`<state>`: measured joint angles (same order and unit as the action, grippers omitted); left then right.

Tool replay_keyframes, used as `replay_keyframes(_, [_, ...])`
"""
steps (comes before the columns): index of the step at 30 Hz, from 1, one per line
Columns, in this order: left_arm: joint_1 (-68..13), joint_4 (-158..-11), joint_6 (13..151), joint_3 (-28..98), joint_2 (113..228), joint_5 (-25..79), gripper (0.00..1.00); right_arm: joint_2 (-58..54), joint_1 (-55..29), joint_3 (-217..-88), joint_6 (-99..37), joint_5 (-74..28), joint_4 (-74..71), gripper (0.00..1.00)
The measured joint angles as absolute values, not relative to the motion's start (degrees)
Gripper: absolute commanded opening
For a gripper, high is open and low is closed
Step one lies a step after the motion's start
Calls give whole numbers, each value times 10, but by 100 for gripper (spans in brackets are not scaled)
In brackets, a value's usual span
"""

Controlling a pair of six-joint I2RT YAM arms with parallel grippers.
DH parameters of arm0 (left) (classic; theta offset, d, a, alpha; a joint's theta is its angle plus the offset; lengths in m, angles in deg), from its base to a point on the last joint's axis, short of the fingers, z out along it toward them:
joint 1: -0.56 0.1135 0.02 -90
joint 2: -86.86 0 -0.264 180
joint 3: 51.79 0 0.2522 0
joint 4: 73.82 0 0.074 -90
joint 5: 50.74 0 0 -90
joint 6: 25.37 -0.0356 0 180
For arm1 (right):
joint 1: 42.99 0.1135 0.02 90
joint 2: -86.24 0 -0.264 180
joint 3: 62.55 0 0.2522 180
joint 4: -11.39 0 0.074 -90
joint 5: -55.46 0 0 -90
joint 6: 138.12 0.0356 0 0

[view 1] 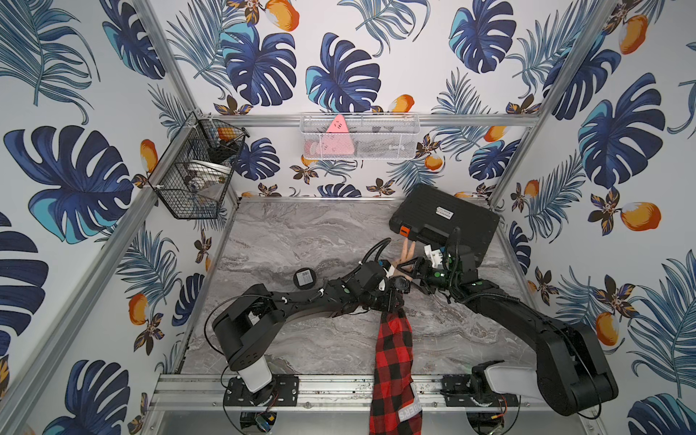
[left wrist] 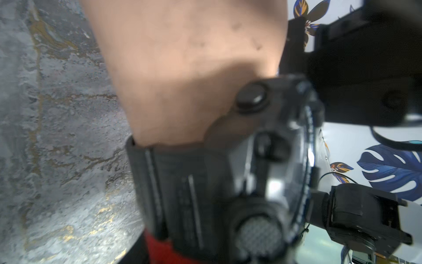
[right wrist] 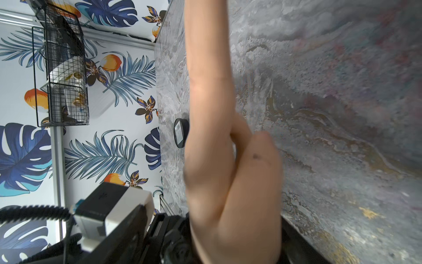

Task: Take off the watch
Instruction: Adjust the hand at the center of the board.

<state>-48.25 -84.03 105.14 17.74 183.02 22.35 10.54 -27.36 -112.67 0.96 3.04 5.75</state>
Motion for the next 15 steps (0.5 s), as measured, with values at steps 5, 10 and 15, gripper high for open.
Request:
replay_keyframes(5, [-483, -825, 1054, 170, 1826, 215, 28, 93, -273, -1128, 19, 13, 70, 67])
replay_keyframes(10, [-483, -817, 1054, 170, 1826, 207, 28, 77, -272, -1130, 23, 14, 85, 60])
replay_keyframes(15, [-483, -814, 1055, 170, 1831, 203, 30, 64, -265, -1135, 24, 19, 91, 47])
